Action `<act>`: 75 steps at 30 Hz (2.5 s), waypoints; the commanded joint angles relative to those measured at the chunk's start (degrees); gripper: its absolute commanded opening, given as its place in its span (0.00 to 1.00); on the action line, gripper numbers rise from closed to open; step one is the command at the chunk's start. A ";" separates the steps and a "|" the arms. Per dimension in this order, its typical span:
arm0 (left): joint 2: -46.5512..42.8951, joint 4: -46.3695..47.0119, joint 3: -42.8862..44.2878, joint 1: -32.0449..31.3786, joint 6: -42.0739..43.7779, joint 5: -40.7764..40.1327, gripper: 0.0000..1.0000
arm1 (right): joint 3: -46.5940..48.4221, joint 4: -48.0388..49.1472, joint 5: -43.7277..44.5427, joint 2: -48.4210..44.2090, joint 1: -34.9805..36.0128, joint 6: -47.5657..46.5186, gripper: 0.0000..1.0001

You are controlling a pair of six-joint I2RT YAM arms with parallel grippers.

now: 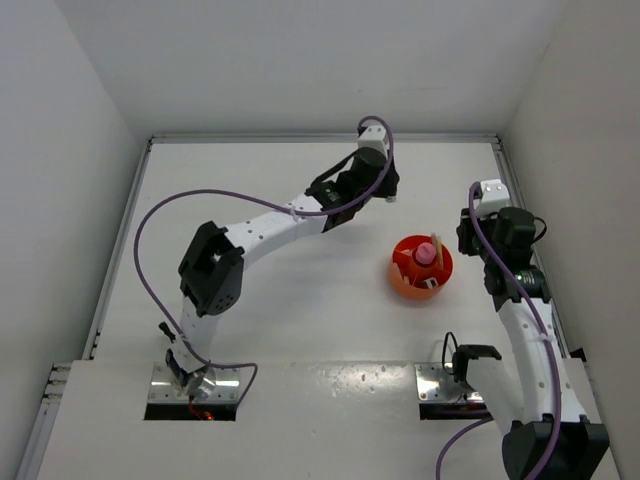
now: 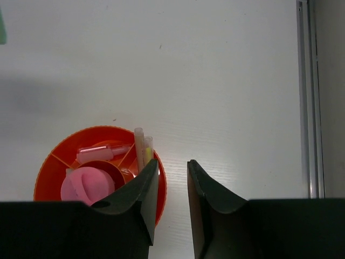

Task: Sort the stationery into containers
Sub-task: Place the pen in the storage box, then reset both arms

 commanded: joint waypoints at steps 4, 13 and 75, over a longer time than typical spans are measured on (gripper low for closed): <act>5.16 12.57 2.00 0.49 2.92 17.17 0.00 | 0.06 3.15 2.14 1.02 -0.27 0.25 0.28; 10.26 17.06 1.39 1.02 0.55 25.89 0.00 | -0.46 3.67 3.20 2.07 -0.27 0.25 0.28; -26.80 1.34 -25.40 -1.09 15.14 5.53 1.00 | 1.81 3.67 5.91 2.08 -0.27 9.38 1.00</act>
